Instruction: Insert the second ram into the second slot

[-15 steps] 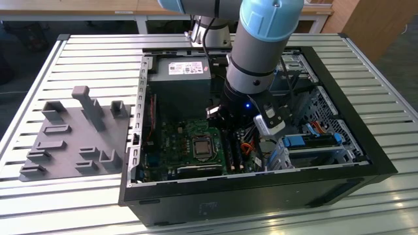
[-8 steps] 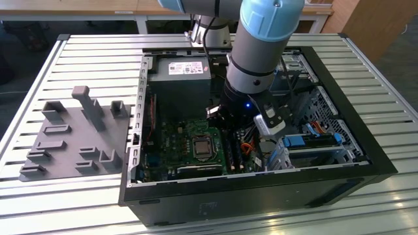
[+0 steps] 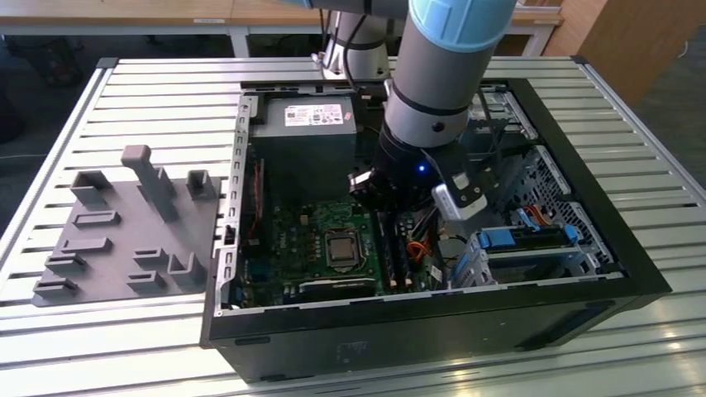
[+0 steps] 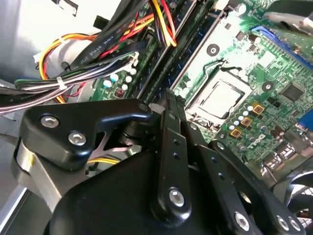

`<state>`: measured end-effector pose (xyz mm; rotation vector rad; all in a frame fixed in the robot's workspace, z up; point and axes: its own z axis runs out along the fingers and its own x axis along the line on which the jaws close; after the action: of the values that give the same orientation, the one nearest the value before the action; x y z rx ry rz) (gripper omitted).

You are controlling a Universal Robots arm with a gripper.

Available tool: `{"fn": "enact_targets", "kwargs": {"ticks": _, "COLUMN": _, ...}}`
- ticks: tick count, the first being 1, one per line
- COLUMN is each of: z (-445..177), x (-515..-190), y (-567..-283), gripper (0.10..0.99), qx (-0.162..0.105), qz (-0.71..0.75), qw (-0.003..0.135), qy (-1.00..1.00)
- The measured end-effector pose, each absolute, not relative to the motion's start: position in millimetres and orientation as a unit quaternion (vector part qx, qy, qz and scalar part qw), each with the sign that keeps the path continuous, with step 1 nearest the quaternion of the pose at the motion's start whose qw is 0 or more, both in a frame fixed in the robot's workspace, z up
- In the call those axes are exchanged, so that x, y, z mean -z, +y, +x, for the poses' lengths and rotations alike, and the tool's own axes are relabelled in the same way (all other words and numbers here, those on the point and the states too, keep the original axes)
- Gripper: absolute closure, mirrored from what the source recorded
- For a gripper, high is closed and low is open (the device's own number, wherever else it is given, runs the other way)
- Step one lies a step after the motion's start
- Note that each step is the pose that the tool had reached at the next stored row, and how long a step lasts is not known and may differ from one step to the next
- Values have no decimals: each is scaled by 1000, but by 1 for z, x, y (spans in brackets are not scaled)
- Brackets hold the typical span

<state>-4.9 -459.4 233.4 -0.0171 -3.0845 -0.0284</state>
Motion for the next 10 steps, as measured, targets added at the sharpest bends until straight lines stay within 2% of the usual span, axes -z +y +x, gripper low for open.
{"fn": "enact_targets", "kwargs": {"ticks": 10, "z": -5, "x": -243, "y": -459, "gripper": 969, "qx": 9, "qz": -6, "qw": 28, "qy": -1000}}
